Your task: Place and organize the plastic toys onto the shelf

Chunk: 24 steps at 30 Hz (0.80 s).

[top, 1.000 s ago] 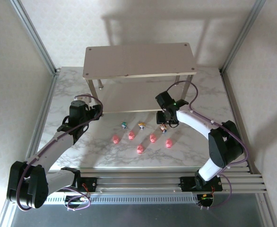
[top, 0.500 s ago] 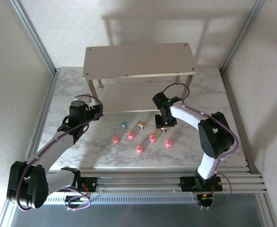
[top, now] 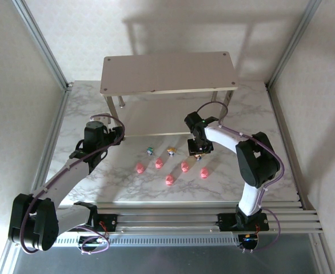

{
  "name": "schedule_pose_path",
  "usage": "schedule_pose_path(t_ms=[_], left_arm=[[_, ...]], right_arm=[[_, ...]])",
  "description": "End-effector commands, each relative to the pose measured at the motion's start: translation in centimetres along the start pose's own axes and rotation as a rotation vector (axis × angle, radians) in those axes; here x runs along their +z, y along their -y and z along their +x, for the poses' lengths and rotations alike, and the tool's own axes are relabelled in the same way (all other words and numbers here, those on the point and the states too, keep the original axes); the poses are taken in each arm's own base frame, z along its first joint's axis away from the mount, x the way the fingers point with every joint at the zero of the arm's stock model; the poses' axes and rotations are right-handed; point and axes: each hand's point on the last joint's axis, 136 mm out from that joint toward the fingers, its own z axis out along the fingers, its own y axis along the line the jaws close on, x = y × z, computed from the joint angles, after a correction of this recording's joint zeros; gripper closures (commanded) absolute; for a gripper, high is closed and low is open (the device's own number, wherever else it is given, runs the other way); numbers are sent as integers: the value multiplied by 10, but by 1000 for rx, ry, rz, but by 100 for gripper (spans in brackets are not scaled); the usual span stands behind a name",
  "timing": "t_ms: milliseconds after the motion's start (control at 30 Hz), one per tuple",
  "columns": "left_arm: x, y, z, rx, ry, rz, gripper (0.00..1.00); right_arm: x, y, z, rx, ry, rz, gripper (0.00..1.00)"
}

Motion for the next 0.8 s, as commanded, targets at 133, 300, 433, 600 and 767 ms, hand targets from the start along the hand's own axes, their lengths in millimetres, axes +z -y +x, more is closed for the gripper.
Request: schedule_pose_path(t_ms=[133, 300, 433, 600, 767], left_arm=[[0, -1, -5, 3, 3, -2, 47], [0, -1, -4, 2, 2, -2, 47], [0, -1, -5, 2, 4, -2, 47], [-1, 0, -5, 2, 4, 0, 47], [-2, 0, -6, 2, 9, 1, 47]], right_arm=[[9, -4, -2, -5, -20, -25, 64], [13, -5, 2, -6, -38, -38, 69], [15, -5, 6, -6, -53, -46, 70], [17, -5, 9, 5, -63, -58, 63], [17, -5, 7, 14, -56, -63, 56]])
